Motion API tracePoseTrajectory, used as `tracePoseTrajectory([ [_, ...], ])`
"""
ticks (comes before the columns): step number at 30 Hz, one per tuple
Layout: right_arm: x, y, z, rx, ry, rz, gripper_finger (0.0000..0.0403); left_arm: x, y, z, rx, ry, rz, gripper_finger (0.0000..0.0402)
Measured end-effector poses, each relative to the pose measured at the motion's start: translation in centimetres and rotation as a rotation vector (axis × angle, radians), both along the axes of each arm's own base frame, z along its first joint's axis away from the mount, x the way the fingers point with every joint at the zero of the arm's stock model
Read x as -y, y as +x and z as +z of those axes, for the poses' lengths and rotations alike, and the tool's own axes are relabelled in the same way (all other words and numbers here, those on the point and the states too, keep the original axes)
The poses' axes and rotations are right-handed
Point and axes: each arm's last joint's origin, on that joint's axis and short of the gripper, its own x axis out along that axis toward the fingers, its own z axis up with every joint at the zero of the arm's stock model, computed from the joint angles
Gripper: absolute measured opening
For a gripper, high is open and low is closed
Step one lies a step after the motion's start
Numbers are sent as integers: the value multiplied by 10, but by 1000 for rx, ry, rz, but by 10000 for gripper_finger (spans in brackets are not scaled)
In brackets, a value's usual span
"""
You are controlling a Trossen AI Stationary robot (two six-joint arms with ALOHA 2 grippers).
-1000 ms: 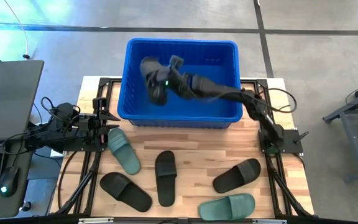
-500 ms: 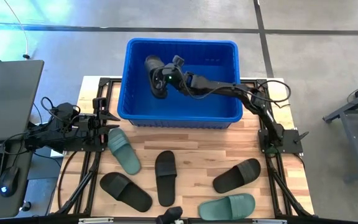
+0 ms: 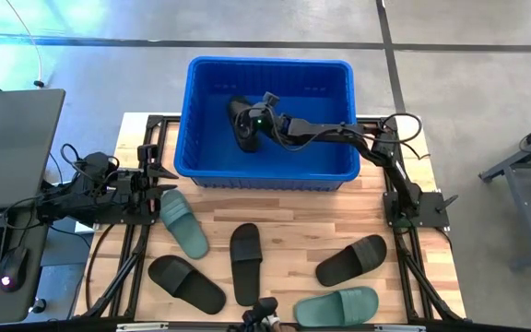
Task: Pick and place slides into bin
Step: Put the black slide into the blue bin
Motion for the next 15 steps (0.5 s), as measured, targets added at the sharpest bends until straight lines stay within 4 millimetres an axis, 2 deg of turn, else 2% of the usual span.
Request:
tracePoseTrajectory([
  [4, 5, -1, 0, 60, 71, 41, 0, 0, 0, 0, 0, 0, 0, 90],
  [9, 10, -6, -6, 47, 173, 102, 0, 0, 0, 0, -1, 0, 1, 90],
  [15, 17, -9, -6, 106, 234, 53, 0, 0, 0, 0, -1, -1, 2, 90],
])
